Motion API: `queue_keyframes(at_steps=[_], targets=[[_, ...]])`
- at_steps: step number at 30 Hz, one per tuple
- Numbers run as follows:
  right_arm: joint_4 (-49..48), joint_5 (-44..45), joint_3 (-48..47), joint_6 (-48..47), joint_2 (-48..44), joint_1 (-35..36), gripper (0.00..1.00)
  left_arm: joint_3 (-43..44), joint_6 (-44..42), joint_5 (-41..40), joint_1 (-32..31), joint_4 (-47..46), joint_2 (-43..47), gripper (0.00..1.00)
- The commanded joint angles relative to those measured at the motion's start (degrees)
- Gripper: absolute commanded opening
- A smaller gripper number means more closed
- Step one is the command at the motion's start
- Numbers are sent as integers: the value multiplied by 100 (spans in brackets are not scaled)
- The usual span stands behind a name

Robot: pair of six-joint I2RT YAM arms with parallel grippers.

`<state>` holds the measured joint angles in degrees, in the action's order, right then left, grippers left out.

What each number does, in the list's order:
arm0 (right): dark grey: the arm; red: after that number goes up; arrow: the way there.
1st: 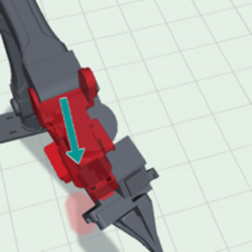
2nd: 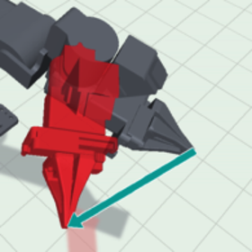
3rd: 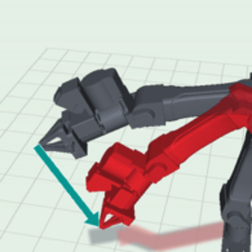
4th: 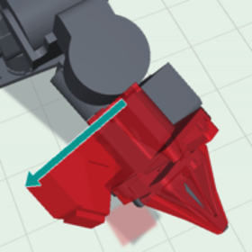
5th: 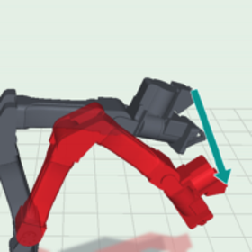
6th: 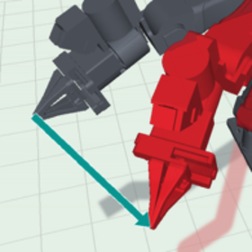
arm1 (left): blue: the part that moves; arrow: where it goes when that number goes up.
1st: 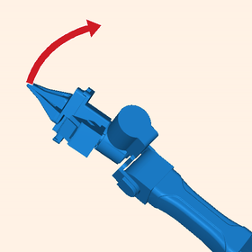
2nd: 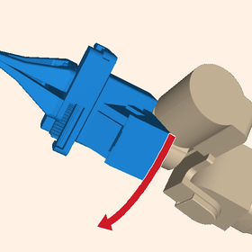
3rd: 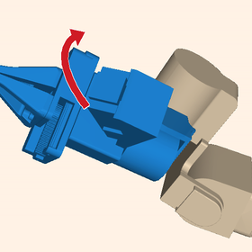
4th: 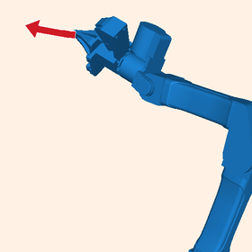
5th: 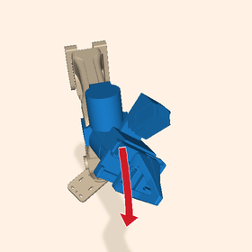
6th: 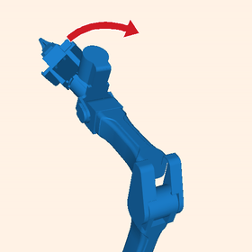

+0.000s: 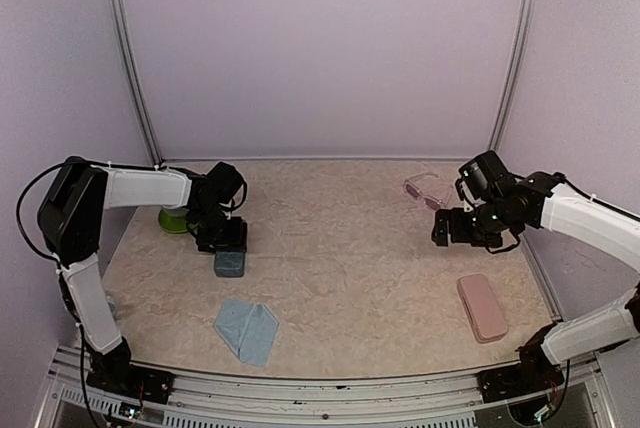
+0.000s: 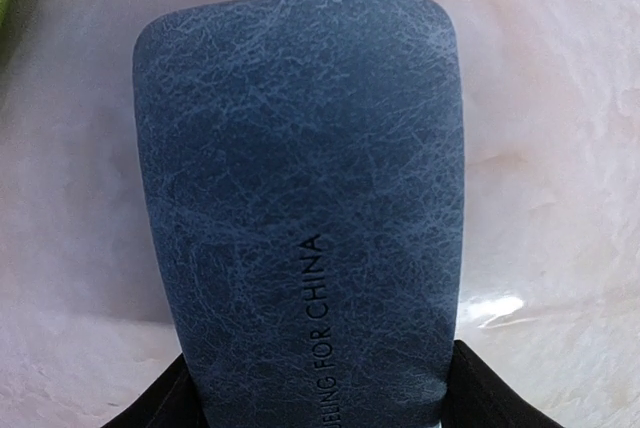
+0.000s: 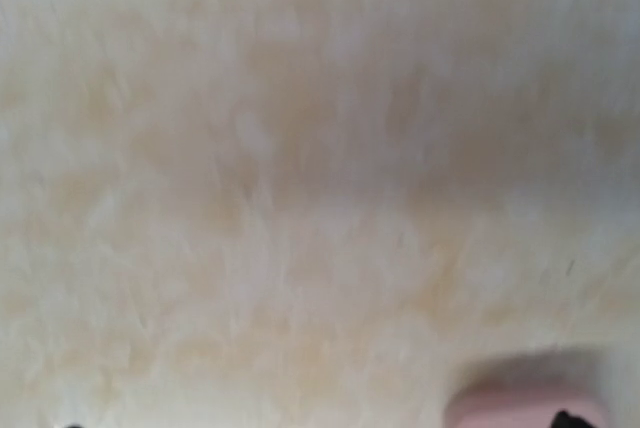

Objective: Organize the sunglasses
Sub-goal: Move the case with sunglasses to the center of the board.

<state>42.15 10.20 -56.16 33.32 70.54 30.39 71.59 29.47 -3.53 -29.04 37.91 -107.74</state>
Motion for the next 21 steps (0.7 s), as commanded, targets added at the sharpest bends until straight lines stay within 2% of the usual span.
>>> queue_keyframes(at_steps=[1, 4, 10, 14, 21], targets=[[615, -780, -80, 352, 206, -119, 100, -514, -520, -162, 325, 35, 447, 64], [850, -863, -25, 557, 319, -141, 100, -814, -603, -120, 551, -38, 620, 68], [1465, -803, 162, 850, 569, -365, 100, -1106, -661, 59, 757, -209, 787, 87], [1766, -668, 258, 1042, 562, -476, 100, -1021, -685, 112, 759, -210, 874, 95], [1633, -606, 977, 1213, 476, -675, 100, -674, -678, -12, 774, -21, 987, 99]])
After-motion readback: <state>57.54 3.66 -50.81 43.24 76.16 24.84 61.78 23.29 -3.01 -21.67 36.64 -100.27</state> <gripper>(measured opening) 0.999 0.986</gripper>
